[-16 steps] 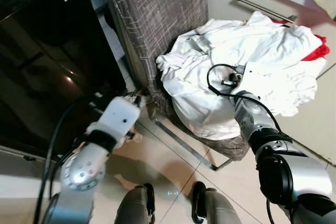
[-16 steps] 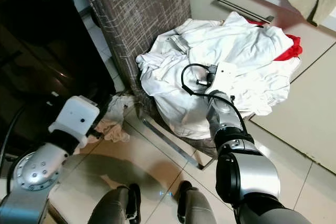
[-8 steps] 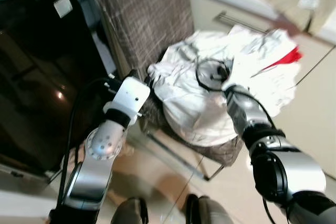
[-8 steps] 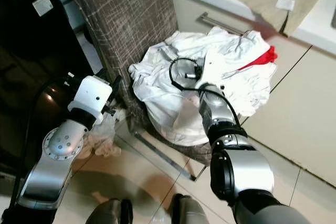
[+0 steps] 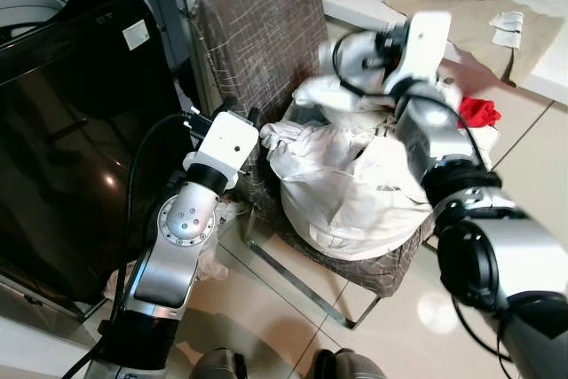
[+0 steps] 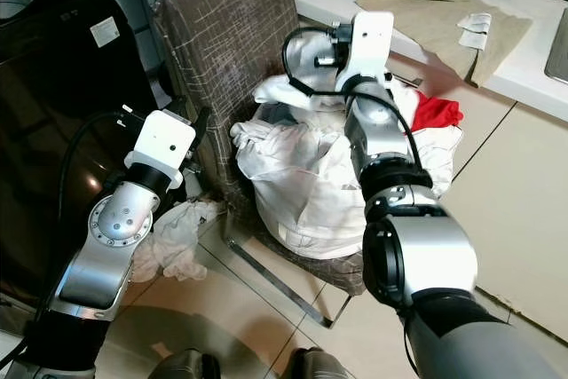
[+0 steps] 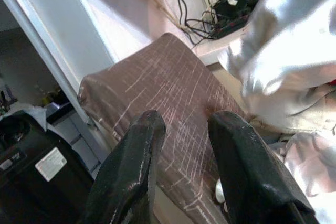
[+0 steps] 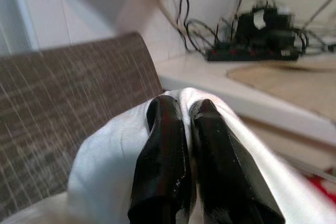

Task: Clothes washing

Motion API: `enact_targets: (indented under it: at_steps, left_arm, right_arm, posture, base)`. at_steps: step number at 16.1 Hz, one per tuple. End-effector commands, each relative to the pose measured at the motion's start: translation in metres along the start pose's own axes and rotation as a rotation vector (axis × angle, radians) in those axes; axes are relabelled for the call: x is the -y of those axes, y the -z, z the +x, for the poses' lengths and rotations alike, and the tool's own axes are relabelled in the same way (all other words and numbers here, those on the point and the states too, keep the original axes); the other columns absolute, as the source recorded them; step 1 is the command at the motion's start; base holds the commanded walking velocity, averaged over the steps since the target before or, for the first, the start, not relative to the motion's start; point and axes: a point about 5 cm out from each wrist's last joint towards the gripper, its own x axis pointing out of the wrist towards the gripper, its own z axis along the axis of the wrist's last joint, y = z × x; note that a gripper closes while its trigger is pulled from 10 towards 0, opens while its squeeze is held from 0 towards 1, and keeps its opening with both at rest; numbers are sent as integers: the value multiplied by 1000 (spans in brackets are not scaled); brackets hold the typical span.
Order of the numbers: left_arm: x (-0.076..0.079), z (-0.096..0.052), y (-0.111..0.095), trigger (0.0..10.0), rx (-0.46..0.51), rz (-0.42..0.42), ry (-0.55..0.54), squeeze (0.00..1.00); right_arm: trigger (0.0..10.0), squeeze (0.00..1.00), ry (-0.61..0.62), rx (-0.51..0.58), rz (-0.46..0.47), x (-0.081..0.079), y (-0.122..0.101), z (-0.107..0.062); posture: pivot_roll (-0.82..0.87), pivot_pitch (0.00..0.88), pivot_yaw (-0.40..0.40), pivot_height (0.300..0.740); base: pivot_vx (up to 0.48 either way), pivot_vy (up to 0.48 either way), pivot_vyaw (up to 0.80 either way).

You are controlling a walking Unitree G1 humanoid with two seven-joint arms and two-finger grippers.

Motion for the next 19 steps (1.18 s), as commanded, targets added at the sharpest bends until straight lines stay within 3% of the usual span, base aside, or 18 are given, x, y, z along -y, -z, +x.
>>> enact_targets:
  at_steps: [1, 4, 5, 9, 10, 11, 12, 13, 14, 15, 17, 19]
  left_arm:
    - [-2, 1, -1, 10000, 15, 1, -20, 0]
    - [-7, 0, 1, 10000, 10, 22, -71, 0]
    - [-10, -1, 1, 10000, -3, 17, -137, 0]
    - [-9, -13, 15, 10000, -93, -47, -196, 0]
    - [-15, -21, 28, 10000, -164, -104, -244, 0]
    - [-20, -29, 47, 10000, -272, -162, -311, 0]
    - [-22, -34, 56, 10000, -320, -186, -339, 0]
    - [-25, -39, 63, 10000, -360, -202, -377, 0]
    - [-32, -45, 67, 10000, -382, -194, -425, 0]
    - [-35, -46, 64, 10000, -374, -171, -436, 0]
    - [-33, -41, 55, 10000, -342, -90, -400, 0]
    - [-22, -32, 49, 10000, -332, -52, -319, 0]
  right_arm:
    - [0, 0, -9, 84, 13, 2, -24, 6]
    - [0, 0, -33, 118, -28, -2, -38, 10]
    - [0, 39, -56, 114, -23, -8, -35, 10]
    - [0, 231, -131, 45, -14, -24, 1, -2]
    - [0, 278, -143, 17, -11, -26, 15, -8]
    - [0, 396, -141, -5, 0, -24, 30, -15]
    - [0, 467, -131, -18, 6, -21, 39, -20]
    - [0, 486, -121, -20, 9, -17, 48, -26]
    - [0, 537, -85, -20, -20, -3, 65, -42]
    - [0, 565, -52, -8, -60, 10, 75, -56]
    - [0, 584, -30, 7, -74, 19, 82, -69]
    - [0, 588, -16, -13, -62, 20, 87, -72]
  posture:
    - [43, 0, -35, 740]
    - [55, 0, -43, 740]
    - [68, 0, -56, 740]
    - [79, 0, -65, 740]
    - [84, 0, -70, 740]
    - [86, 0, -74, 740]
    - [87, 0, -77, 740]
    - [86, 0, -79, 740]
    - [86, 1, -78, 740]
    - [81, 3, -71, 740]
    - [67, 6, -59, 740]
    - [51, 7, -41, 740]
  base:
    - [0, 0, 0]
    - [0, 0, 721]
    - [0, 0, 656]
    - [0, 0, 588]
    - [0, 0, 513]
    - [0, 0, 475]
    - [0, 0, 463]
    - [0, 0, 456]
    - [0, 0, 456]
    - [0, 0, 463]
    - [0, 0, 463]
    - [0, -240, 459]
